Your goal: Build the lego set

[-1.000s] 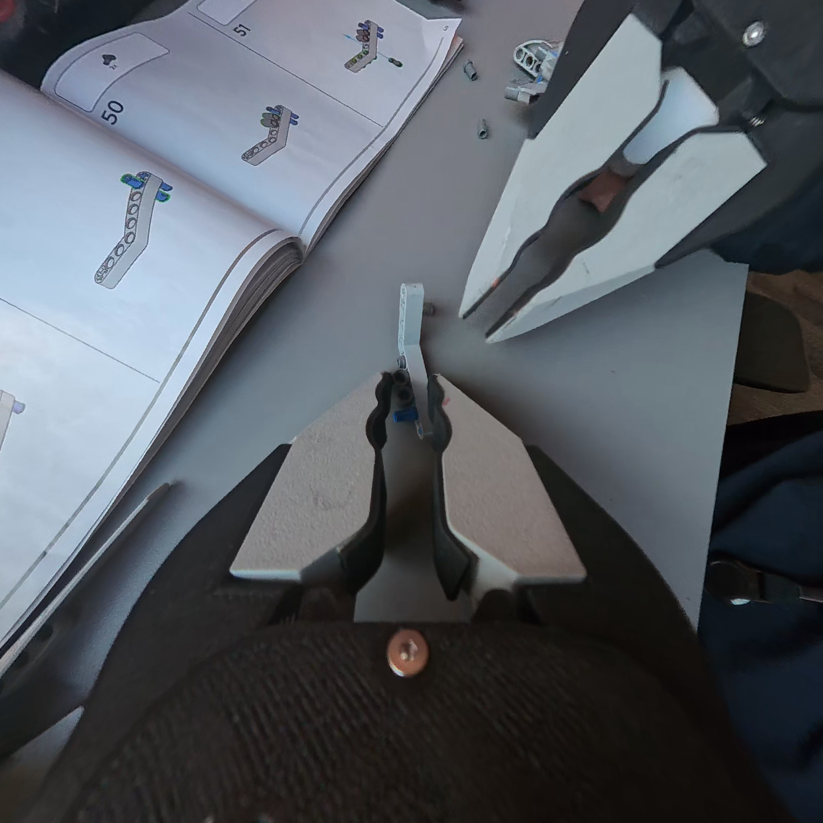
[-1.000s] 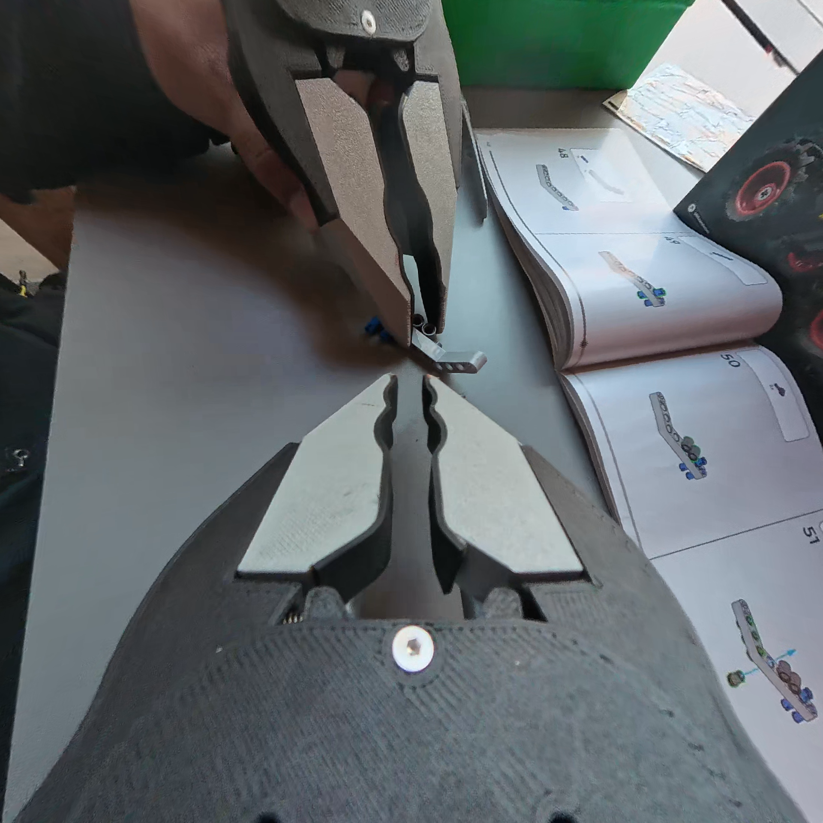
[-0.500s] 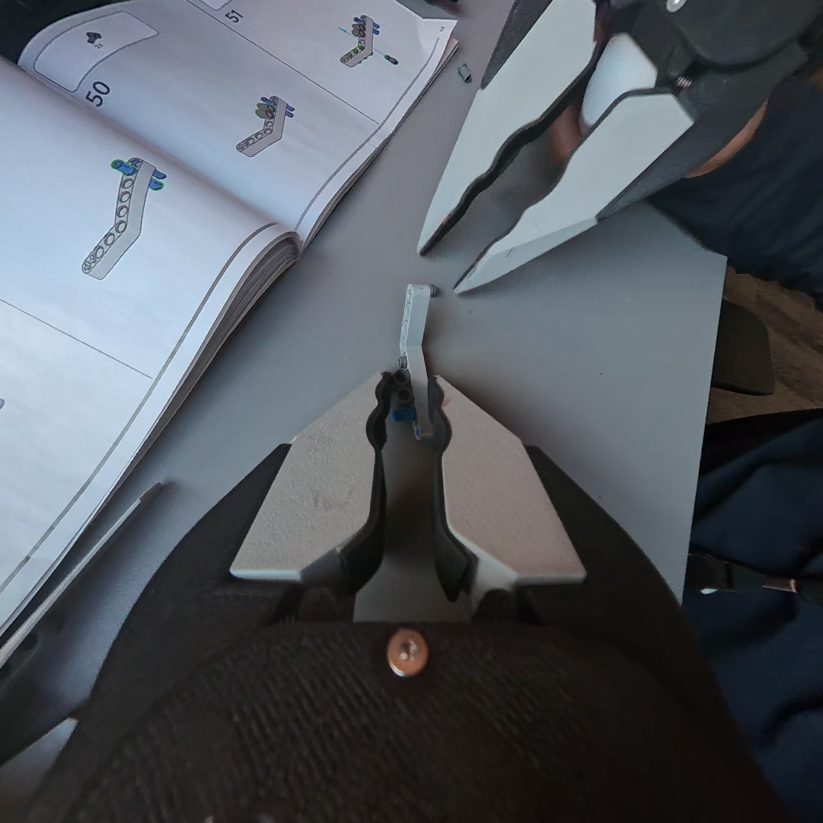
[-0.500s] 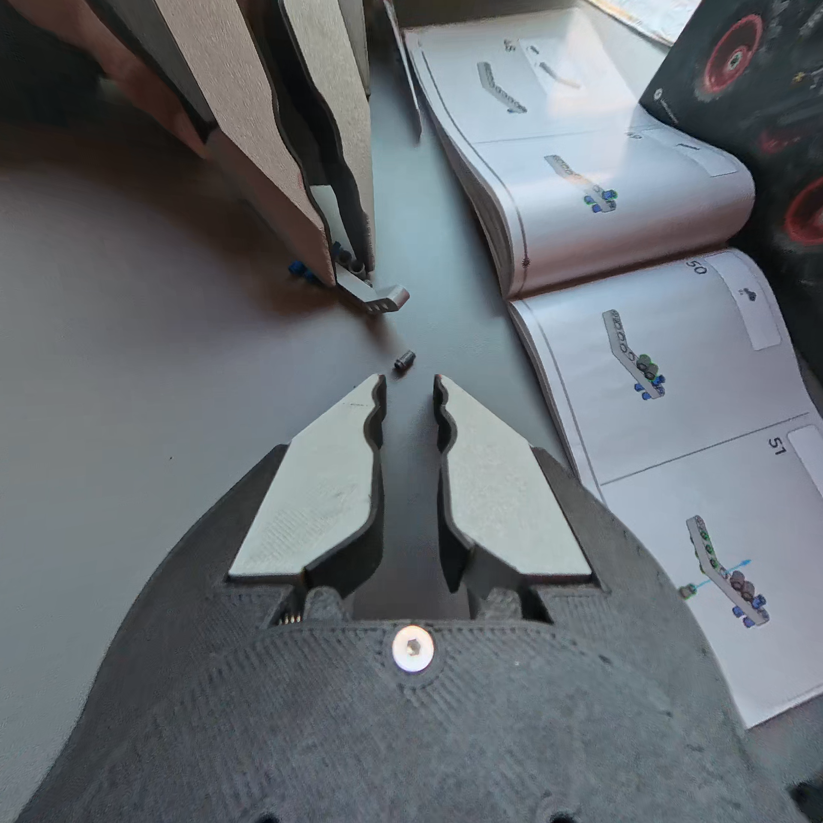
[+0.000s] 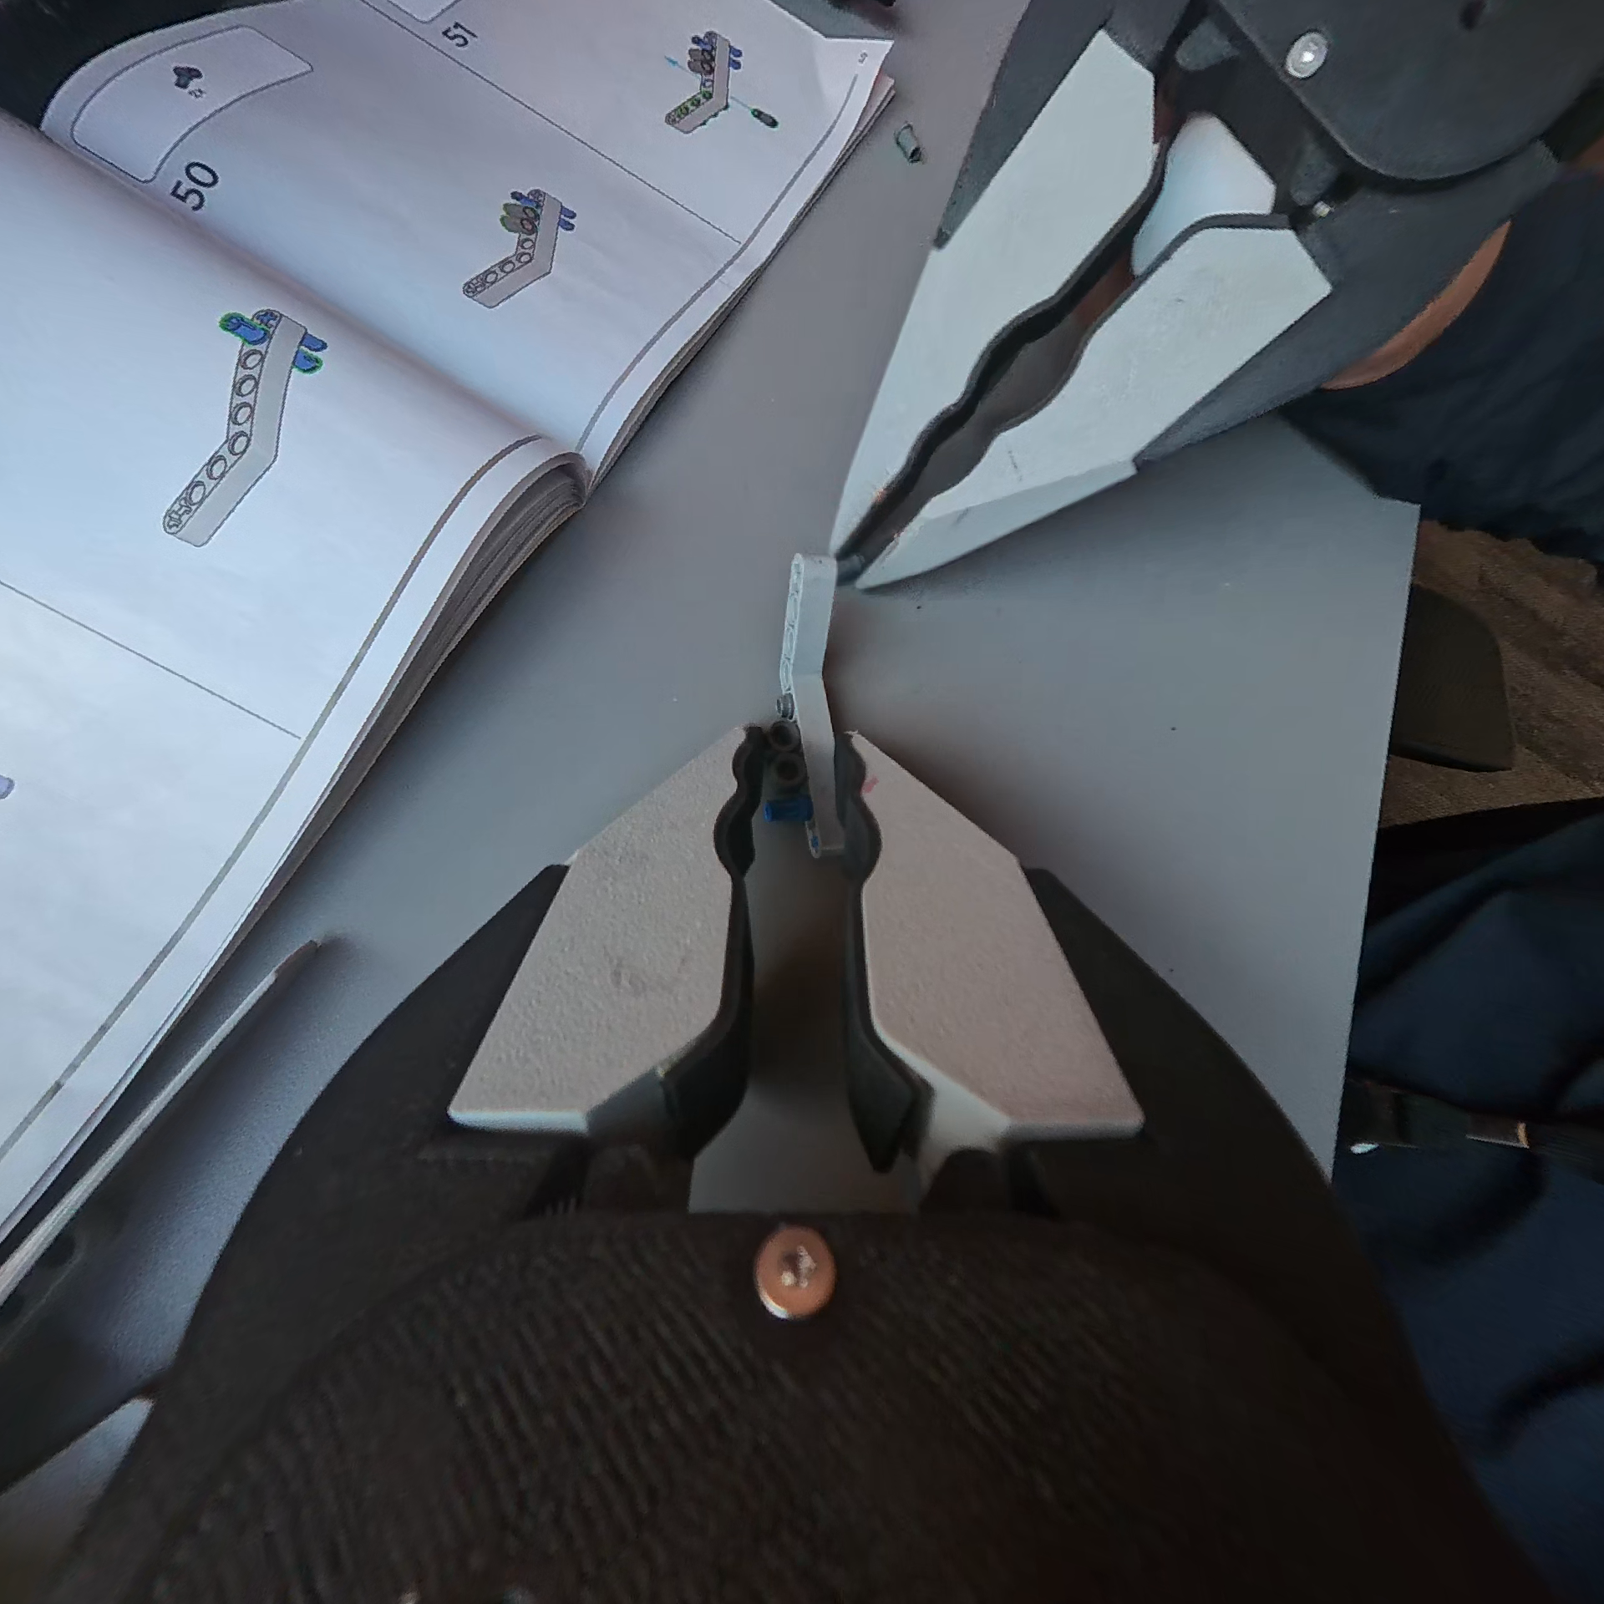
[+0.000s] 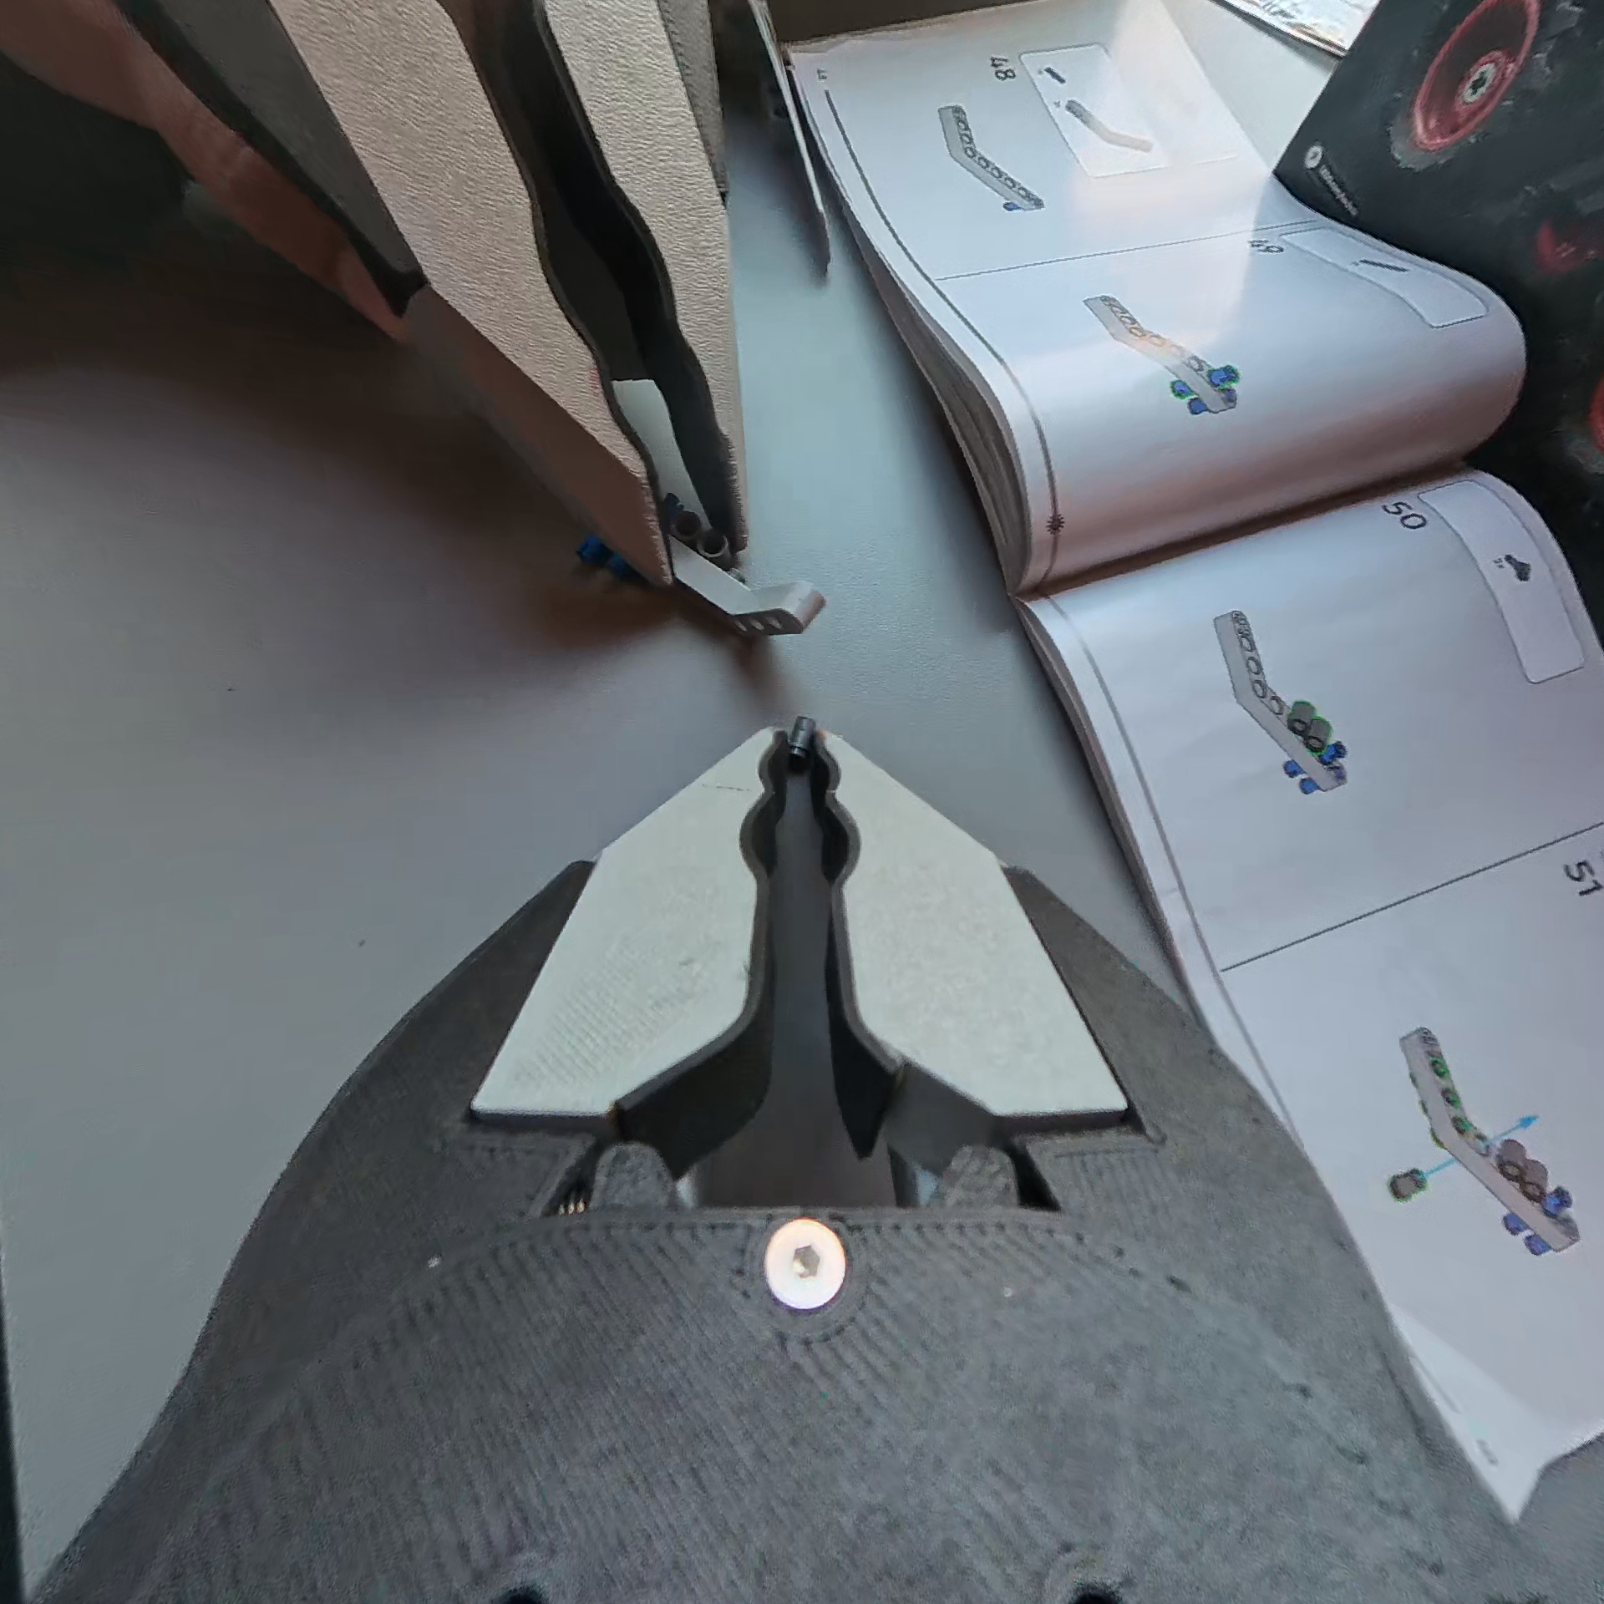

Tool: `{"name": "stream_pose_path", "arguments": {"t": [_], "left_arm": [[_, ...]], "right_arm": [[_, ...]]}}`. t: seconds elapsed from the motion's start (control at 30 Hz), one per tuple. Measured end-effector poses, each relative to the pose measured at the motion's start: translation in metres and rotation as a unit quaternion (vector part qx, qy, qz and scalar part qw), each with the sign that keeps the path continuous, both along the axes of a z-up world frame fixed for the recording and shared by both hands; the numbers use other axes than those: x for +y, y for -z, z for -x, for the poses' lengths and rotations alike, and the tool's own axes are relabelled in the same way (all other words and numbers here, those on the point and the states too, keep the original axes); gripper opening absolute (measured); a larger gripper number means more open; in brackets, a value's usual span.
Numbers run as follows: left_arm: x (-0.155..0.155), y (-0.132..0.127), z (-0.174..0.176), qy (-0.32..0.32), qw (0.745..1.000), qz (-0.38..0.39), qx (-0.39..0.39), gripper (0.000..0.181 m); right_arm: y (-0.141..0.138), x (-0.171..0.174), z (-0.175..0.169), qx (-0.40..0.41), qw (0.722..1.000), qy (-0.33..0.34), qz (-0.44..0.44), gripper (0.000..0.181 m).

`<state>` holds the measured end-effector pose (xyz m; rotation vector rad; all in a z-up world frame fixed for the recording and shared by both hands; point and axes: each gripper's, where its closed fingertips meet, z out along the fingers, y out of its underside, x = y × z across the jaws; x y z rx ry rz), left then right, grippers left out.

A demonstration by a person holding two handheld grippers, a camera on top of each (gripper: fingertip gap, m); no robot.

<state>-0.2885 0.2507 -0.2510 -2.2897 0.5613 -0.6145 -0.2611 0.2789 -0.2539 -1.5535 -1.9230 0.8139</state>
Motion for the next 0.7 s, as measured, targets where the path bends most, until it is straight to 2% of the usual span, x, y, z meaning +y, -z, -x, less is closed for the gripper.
{"name": "stream_pose_path", "arguments": {"t": [0.03,0.3,0.57,0.7], "left_arm": [[0.0,0.0,0.0,-0.001,1.0,-0.001,0.001,0.013],[0.002,0.0,0.002,-0.011,1.0,-0.01,0.015,0.013],[0.003,0.0,0.002,-0.022,0.999,-0.019,0.029,0.013],[0.003,0.0,0.002,-0.024,0.999,-0.02,0.03,0.013]], "right_arm": [[0.0,-0.004,0.001,-0.001,1.0,0.001,0.006,0.002],[0.0,-0.027,0.018,0.002,1.0,0.005,-0.011,0.002],[0.0,-0.025,0.023,0.004,0.999,0.034,-0.04,0.001],[0.0,-0.026,0.025,0.001,0.999,0.048,-0.02,0.001]]}}
